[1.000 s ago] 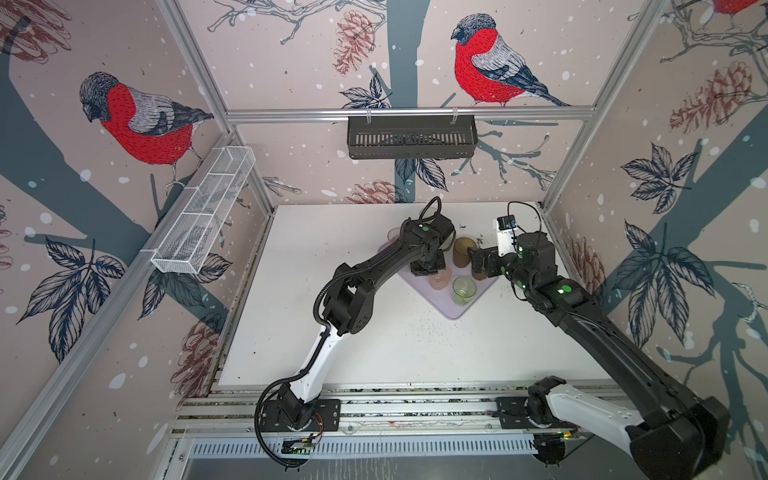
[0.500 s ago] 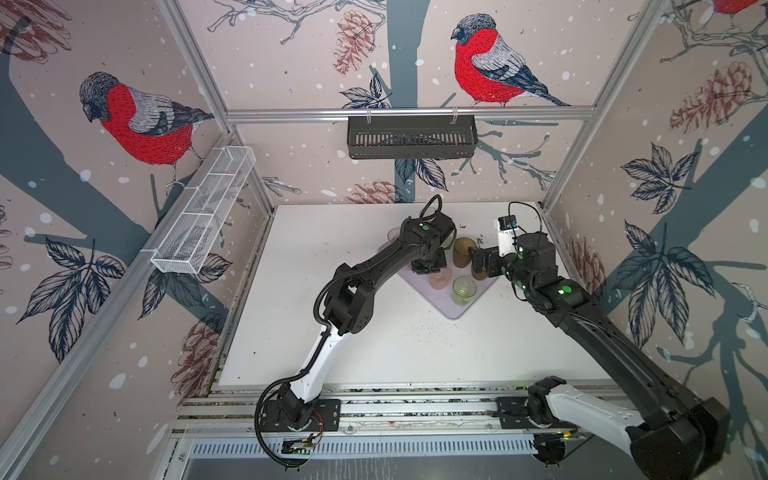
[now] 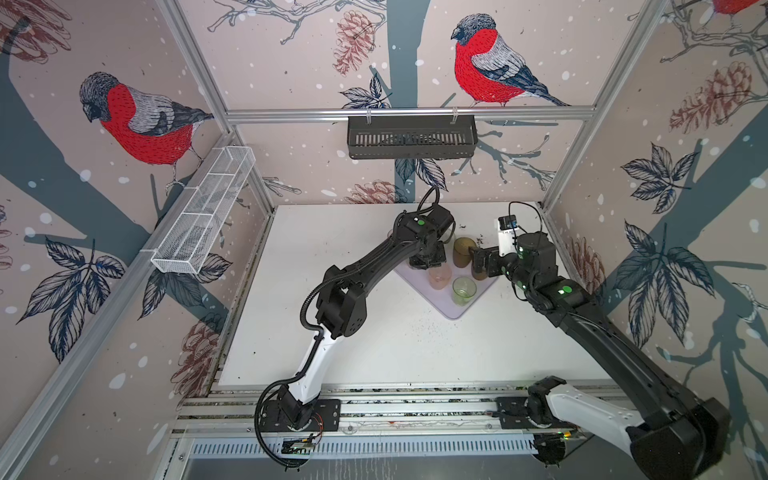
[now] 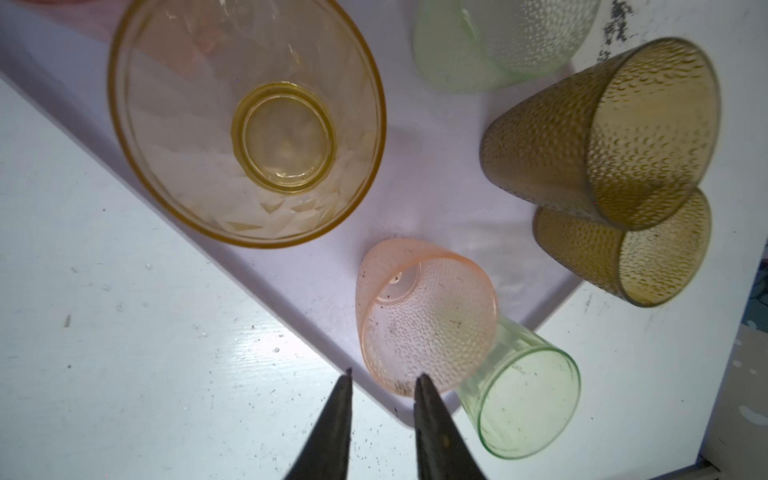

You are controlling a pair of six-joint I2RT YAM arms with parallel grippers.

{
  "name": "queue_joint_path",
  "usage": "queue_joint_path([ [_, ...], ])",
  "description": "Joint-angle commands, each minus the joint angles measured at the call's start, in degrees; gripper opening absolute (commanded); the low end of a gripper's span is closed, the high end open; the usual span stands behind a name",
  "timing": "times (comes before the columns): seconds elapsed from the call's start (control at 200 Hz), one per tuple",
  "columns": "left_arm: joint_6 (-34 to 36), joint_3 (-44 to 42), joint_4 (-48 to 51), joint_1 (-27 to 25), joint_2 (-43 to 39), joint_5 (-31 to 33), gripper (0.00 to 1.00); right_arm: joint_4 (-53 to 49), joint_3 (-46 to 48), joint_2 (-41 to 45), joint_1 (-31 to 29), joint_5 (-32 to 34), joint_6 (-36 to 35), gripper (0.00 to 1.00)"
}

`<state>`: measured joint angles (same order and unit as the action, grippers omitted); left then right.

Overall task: Place the glasses into the tray
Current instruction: 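Open the left gripper and raise it off the peach dotted glass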

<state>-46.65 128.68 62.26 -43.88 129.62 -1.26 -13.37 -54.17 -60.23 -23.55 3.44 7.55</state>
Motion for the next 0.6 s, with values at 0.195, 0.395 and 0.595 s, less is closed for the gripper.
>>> queue_joint_path([
  [0.195, 3.8, -3.6, 1.0, 0.7, -7.9, -1.7, 0.37, -3.3, -4.5, -0.3, 1.0, 0.6, 3.3, 1.0],
  [0.395, 5.8, -8.5, -1.3, 3.3, -13.0, -4.2, 0.39, -7.3, -7.9, -1.0, 1.2, 1.2, 7.5, 1.0],
  [0.595, 6.4, -14.8, -5.2, 7.8, -18.9, -7.2, 0.43, -9.6, -8.7, -0.7, 2.3, 0.7, 13.2, 1.0],
])
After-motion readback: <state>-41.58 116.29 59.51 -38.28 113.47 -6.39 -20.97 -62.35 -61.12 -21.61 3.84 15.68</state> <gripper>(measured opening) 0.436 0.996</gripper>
